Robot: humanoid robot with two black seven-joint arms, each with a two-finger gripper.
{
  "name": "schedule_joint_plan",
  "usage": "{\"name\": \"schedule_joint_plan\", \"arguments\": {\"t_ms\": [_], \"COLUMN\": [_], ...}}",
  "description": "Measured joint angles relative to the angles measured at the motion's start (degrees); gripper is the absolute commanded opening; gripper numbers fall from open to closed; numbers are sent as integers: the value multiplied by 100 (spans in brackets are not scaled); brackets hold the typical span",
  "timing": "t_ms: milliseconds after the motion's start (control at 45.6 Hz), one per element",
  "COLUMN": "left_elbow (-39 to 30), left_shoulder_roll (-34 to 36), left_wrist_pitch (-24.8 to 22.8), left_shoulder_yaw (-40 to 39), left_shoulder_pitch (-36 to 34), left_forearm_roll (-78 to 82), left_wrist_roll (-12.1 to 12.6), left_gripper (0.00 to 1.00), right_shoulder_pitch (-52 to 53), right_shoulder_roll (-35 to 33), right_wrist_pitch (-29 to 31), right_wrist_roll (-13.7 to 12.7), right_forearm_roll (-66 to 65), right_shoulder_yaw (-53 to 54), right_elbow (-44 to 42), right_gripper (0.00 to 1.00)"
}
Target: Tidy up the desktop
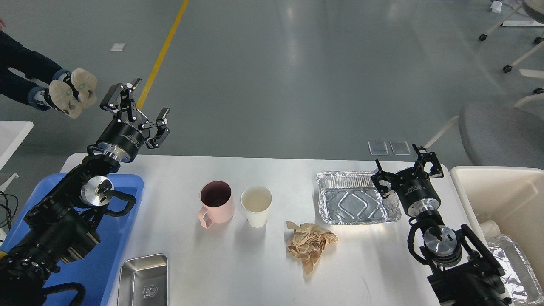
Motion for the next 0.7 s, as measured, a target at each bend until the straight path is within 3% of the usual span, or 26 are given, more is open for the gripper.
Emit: {"name": "schedule_joint_plan", "arguments": {"t_ms": [219,482,702], "left_elbow": [0,-7,-19], "left_shoulder_roll": [-44,65,638], "left_wrist_pitch": [347,397,460], "left_shoulder_yaw": [12,185,1582], "left_shoulder_pitch": [-25,-250,-720], "left_forearm_roll": [0,69,277], "left_wrist_roll": [-116,132,261], "left_gripper": [98,98,98], "right_shoulder_pitch": [5,4,-10], "right_shoulder_roll": [-5,-1,-19], "right_wrist_pitch": [0,8,16], "right_wrist_roll": [0,0,0], "right_forearm_roll": [0,0,0], "right_shoulder_yaw": [0,0,-9], "right_elbow": [0,-10,-18], "right_gripper": [100,100,100]}}
